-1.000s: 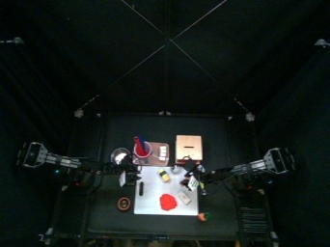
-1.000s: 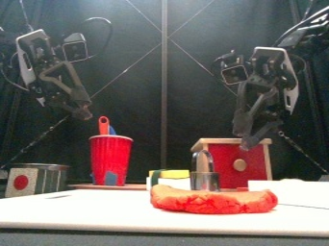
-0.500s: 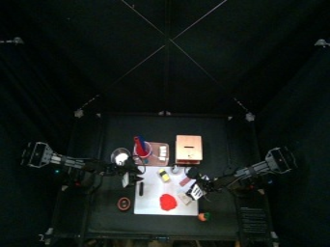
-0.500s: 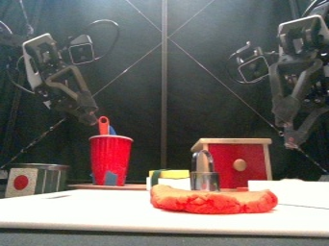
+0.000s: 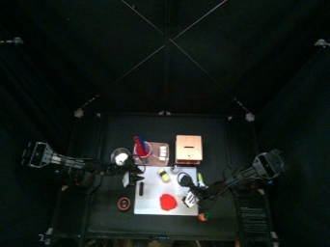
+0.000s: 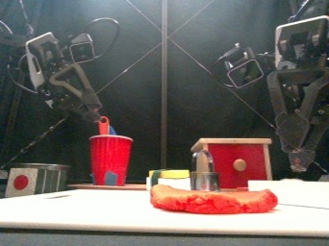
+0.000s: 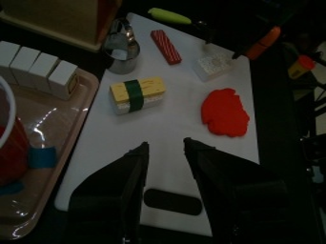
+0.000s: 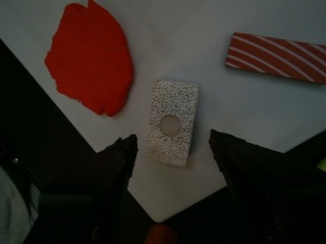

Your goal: Grab salmon and rice

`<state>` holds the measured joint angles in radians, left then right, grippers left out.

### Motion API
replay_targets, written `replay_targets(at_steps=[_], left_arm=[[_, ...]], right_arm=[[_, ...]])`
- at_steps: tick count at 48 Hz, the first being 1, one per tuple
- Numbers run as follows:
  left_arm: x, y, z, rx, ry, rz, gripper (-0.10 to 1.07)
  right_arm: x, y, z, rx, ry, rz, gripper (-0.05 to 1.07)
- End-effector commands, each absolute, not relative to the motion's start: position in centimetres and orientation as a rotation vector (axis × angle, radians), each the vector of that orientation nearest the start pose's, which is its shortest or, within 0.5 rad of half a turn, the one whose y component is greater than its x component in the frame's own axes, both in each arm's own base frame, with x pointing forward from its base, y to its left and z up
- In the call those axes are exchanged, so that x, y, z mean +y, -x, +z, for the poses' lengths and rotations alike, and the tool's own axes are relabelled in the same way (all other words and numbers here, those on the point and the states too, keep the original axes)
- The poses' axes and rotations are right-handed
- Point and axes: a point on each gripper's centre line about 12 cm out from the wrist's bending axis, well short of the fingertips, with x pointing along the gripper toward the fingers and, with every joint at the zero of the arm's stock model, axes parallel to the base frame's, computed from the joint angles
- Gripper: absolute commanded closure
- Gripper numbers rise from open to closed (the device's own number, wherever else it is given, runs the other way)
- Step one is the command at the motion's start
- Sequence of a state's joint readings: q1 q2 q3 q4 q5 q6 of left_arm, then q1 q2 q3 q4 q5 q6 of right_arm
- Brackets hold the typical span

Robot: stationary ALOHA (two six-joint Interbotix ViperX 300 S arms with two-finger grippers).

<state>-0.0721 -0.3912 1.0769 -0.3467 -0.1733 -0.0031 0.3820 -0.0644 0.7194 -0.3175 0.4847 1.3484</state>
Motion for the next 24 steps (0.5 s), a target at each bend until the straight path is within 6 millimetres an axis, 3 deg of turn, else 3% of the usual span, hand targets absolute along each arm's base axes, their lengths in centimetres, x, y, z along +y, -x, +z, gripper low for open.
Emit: replay_targets(at_steps=[1, 24], left_arm=[[-1.3, -28.1, 18.6, 0.487, 0.299, 0.074, 0.22], [-1.2, -28.3, 18.2, 0.501, 0.298, 0.078, 0.22]], right_arm=[[11.9, -33.3, 16.5, 1.001, -0.701, -0.327, 0.05], [12.0, -33.4, 14.5, 1.064, -0.659, -0.38, 0.01]])
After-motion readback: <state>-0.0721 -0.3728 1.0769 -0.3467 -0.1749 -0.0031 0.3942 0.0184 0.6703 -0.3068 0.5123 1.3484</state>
